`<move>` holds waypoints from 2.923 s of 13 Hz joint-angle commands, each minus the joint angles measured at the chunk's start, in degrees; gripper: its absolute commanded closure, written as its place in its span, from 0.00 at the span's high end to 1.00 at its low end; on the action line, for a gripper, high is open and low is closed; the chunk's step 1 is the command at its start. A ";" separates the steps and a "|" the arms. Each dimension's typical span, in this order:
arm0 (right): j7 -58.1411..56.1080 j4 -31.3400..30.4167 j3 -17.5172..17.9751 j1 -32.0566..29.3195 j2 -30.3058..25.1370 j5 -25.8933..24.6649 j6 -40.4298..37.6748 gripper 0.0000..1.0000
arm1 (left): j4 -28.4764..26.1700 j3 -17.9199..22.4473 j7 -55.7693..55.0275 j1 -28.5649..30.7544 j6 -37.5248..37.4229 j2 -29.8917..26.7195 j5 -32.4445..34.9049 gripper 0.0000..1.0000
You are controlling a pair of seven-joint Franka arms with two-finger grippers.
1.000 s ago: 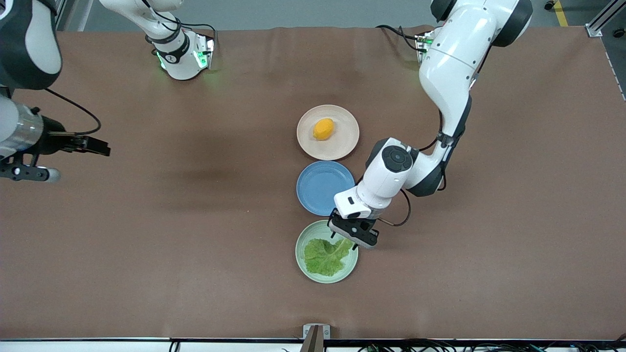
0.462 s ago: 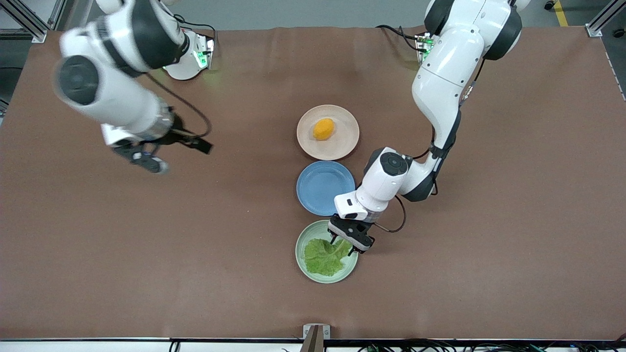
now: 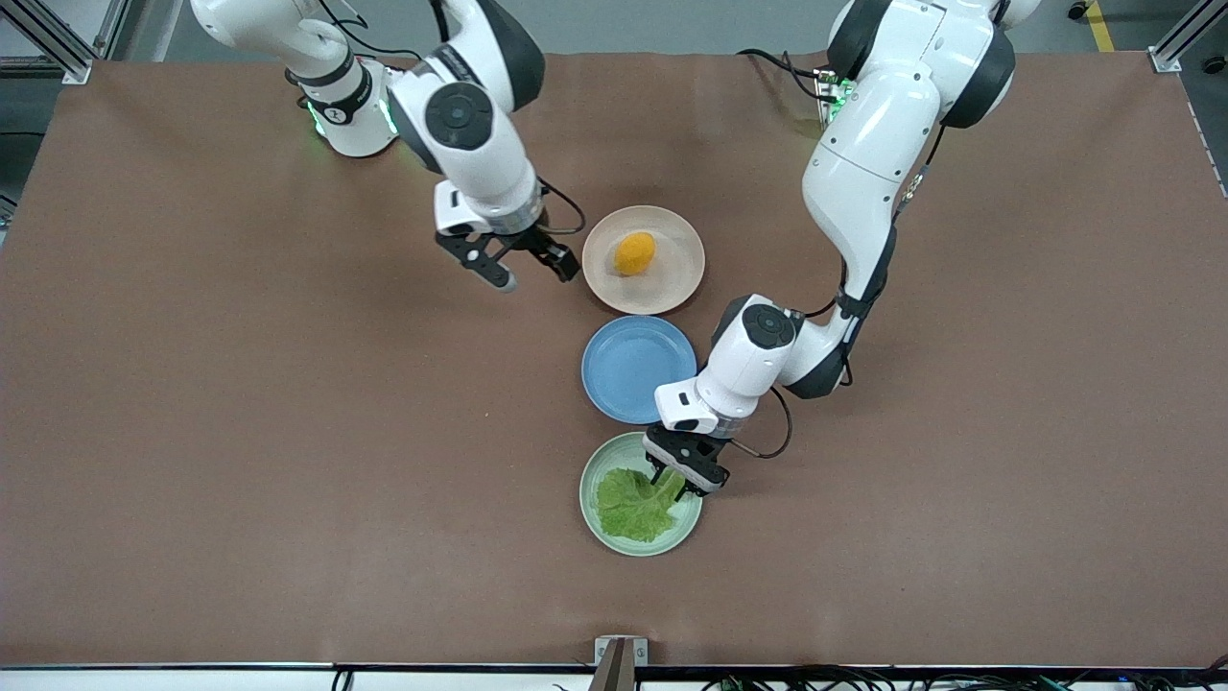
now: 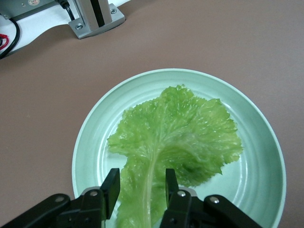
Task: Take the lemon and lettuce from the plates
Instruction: 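Grasp the lettuce stem with the left gripper while the right gripper reaches the lemon, then lift the lettuce with the left gripper while the right gripper lifts the lemon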
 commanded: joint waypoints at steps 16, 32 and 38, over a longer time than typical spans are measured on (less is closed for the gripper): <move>30.68 5.97 -1.08 17.39 19.81 -10.74 14.28 0.97 | 1.34 0.51 0.23 -0.37 0.46 2.14 1.84 0.16; 3.83 6.06 -1.25 3.01 7.78 -12.14 -2.14 0.01 | -2.95 1.04 0.14 7.79 -21.83 -17.78 5.27 0.02; -37.46 5.27 -1.34 -15.27 7.69 -5.48 -1.97 0.01 | -16.64 0.60 1.02 18.77 -36.36 -32.29 5.27 0.03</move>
